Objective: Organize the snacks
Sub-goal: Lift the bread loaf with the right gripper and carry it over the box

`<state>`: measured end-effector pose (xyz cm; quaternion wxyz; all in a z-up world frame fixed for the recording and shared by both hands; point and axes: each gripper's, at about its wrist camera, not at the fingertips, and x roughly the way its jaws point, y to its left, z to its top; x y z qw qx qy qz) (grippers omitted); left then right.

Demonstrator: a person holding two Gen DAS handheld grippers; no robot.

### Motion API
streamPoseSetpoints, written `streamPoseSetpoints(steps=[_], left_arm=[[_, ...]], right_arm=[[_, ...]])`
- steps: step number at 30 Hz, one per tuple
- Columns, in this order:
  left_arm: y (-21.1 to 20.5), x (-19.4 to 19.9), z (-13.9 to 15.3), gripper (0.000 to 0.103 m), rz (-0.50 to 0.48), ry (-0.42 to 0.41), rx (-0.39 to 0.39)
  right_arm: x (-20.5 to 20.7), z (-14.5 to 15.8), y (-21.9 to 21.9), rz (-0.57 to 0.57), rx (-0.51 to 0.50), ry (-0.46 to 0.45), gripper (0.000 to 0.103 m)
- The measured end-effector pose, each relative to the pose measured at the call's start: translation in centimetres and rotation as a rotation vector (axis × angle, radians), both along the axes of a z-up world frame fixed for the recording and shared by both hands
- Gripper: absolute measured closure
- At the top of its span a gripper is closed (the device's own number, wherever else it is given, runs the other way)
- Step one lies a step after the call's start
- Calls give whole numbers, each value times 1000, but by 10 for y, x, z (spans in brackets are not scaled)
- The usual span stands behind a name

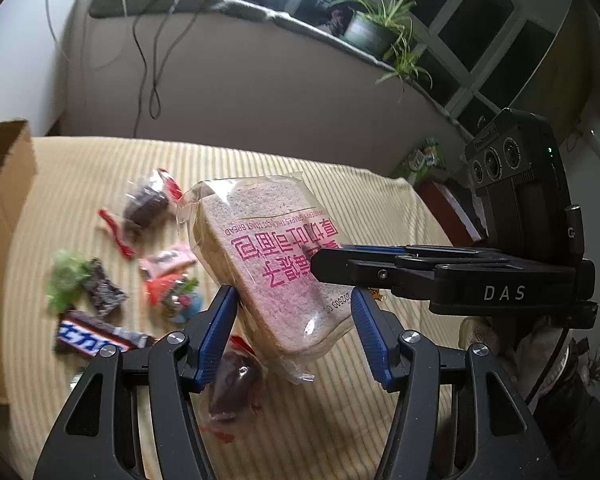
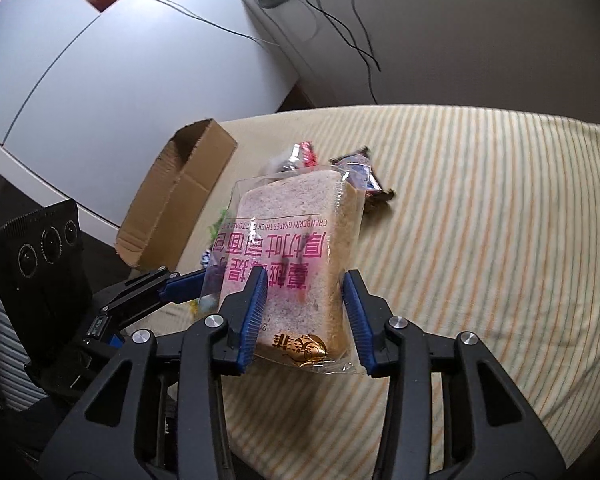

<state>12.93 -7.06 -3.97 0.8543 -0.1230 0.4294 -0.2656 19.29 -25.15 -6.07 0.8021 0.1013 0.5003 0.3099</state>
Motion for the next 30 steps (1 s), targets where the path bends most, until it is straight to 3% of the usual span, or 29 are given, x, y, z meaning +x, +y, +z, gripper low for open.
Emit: streamPoseSetpoints(steps=[19, 30], left_arm=[[98, -20, 30, 46, 171, -87, -15], [173, -32, 28, 46, 325, -89, 17]], right_arm=[[1, 39, 111, 153, -16, -88, 61], [6, 34, 205, 286, -12, -92, 61]])
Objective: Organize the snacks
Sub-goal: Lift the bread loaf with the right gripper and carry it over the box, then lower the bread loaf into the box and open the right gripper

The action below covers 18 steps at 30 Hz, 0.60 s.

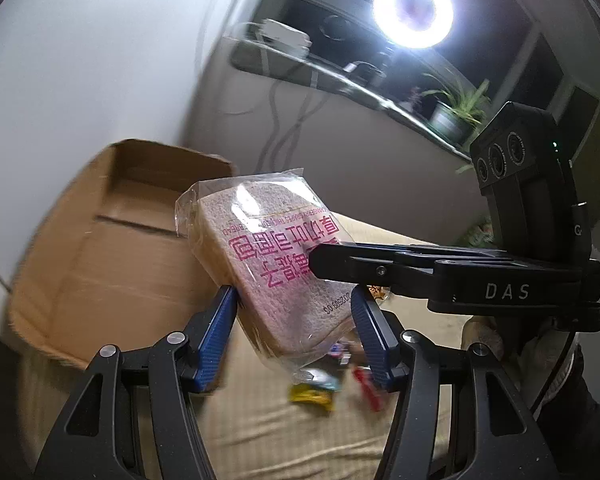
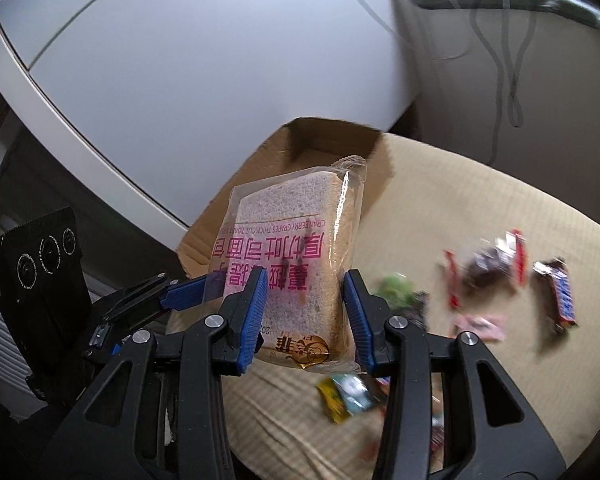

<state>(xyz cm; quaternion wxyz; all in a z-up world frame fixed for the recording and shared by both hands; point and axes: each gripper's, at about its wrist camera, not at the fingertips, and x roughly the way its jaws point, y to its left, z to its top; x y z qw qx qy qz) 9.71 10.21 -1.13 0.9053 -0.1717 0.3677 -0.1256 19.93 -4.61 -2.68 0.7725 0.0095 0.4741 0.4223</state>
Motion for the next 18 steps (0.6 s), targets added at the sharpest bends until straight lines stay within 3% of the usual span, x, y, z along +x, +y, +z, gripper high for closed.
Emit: streamPoseSetpoints(steps=[8, 18], left_arm=[[50, -7, -14, 46, 95, 30, 8], [66, 10, -33, 46, 141, 82, 30]], right_arm=[[2, -18, 57, 75, 3, 38, 61], [7, -41, 90, 97, -20, 73, 61]])
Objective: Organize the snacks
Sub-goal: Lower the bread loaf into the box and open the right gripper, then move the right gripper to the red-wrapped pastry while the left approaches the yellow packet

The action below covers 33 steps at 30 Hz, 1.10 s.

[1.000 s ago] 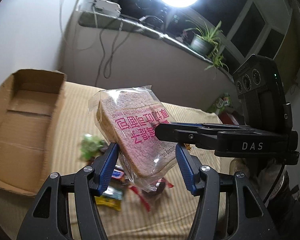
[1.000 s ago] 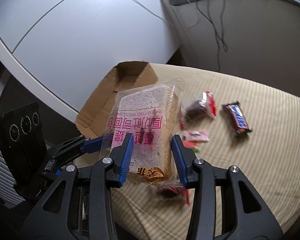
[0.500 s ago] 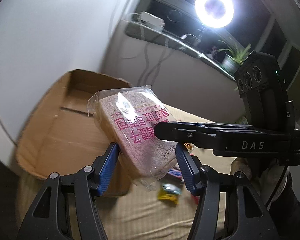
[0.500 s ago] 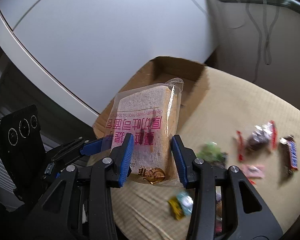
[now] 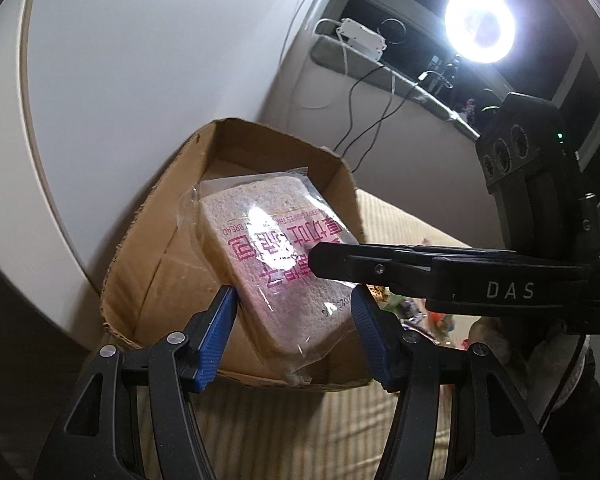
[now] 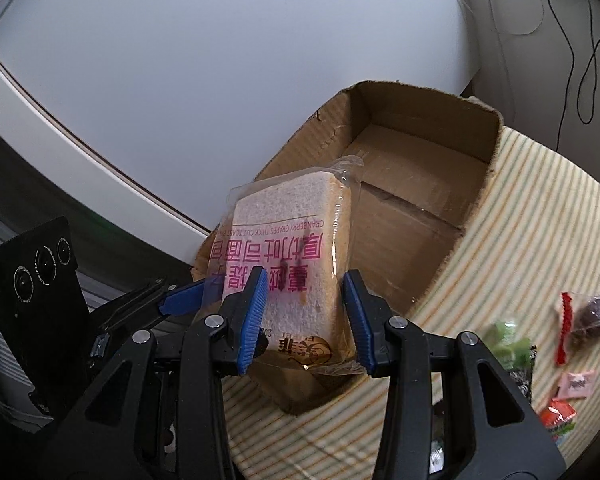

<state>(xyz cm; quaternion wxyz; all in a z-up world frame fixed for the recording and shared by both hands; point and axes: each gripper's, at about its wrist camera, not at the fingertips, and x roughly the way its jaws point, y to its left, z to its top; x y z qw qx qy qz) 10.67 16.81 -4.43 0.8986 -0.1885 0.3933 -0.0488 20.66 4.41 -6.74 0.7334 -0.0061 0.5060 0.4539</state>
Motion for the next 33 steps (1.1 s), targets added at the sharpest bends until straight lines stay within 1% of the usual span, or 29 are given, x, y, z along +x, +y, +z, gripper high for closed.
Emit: streamPoseSetpoints(steps=[5, 9, 14, 16, 21, 22, 23, 25, 27, 29, 33], left_arm=[[4, 5, -8, 46, 15, 19, 9], [3, 4, -7, 46, 29, 22, 53], [2, -2, -1, 46, 41, 6, 83], [1, -5, 3, 46, 47, -2, 87], [-4, -17, 13, 46, 54, -28, 113], [-6, -20, 16, 46, 54, -37, 119], [-7, -21, 18, 46, 54, -42, 122], [-11, -27, 21, 46, 50, -56, 122], [-16, -31, 24, 45, 45, -74, 121], [-21, -35, 25, 43, 40, -86, 123], [-37, -40, 26, 43, 14, -88, 130]], right_arm=[[7, -8, 10, 4, -24, -3, 61], [9, -8, 15, -13, -52, -39, 60], [4, 1, 5, -24, -48, -72, 50], [1, 5, 1, -27, -53, -97, 50], [-6, 17, -15, -40, -71, -145, 49], [-7, 19, -19, -49, -74, -160, 47], [-7, 21, -23, -57, -73, -173, 43], [-11, 28, -38, -79, -58, -191, 37], [-11, 32, -51, -100, -53, -207, 37], [-15, 37, -66, -116, -62, -231, 36], [-23, 43, -98, -151, -77, -294, 32]])
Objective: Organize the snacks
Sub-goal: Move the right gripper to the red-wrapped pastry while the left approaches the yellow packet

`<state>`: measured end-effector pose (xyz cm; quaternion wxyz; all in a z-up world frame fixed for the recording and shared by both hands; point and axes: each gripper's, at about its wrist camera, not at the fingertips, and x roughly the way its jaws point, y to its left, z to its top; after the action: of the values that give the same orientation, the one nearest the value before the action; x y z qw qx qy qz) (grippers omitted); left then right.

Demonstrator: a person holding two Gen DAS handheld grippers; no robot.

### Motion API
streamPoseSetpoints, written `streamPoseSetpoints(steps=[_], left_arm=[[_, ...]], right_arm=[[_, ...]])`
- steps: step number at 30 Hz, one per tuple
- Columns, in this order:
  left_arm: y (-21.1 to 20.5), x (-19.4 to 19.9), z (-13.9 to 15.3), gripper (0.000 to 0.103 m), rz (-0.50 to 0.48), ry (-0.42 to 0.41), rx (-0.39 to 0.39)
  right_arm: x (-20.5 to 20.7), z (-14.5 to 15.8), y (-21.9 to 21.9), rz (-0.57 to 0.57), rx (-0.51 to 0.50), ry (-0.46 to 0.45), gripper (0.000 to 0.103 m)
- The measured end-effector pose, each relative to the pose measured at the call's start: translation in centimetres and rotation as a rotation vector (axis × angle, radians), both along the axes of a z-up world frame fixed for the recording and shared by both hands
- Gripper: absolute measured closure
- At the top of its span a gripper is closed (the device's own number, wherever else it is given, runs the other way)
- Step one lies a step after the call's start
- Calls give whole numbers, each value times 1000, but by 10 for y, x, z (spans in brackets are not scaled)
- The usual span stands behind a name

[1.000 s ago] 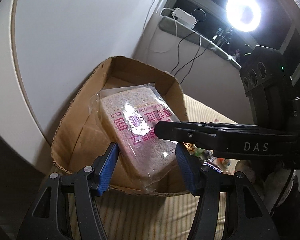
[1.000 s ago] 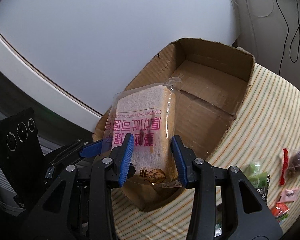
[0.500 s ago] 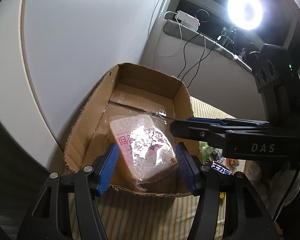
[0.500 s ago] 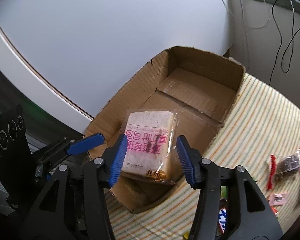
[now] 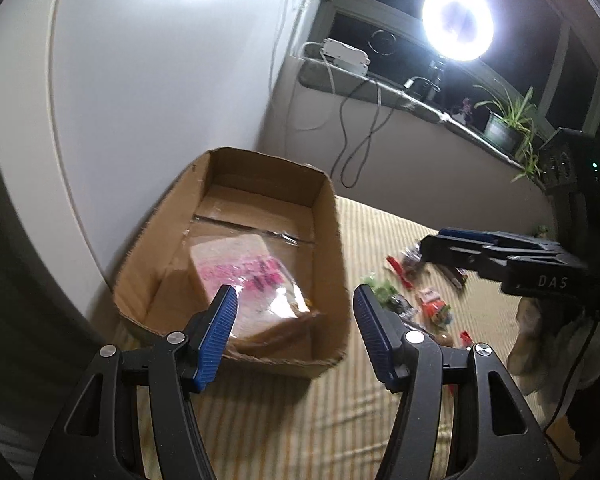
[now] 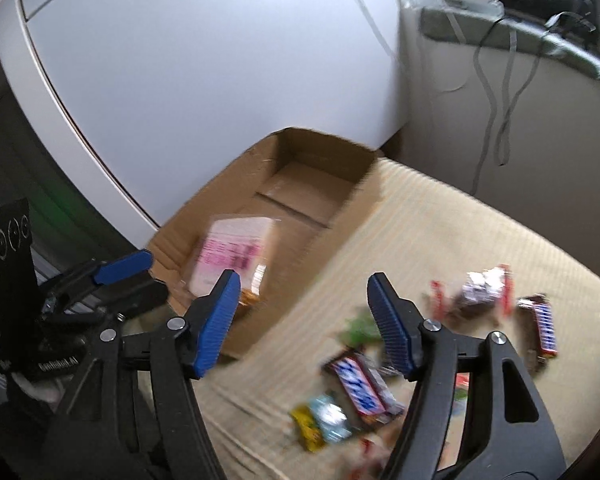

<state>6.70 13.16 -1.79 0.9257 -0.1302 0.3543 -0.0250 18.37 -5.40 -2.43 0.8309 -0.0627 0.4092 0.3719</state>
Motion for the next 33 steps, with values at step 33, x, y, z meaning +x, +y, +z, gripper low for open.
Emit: streamPoseSetpoints(steps=[33], left_arm=[[-116, 4, -72, 55, -263, 191, 106]], right_arm=[[-67, -76, -84, -15, -249, -34, 13]])
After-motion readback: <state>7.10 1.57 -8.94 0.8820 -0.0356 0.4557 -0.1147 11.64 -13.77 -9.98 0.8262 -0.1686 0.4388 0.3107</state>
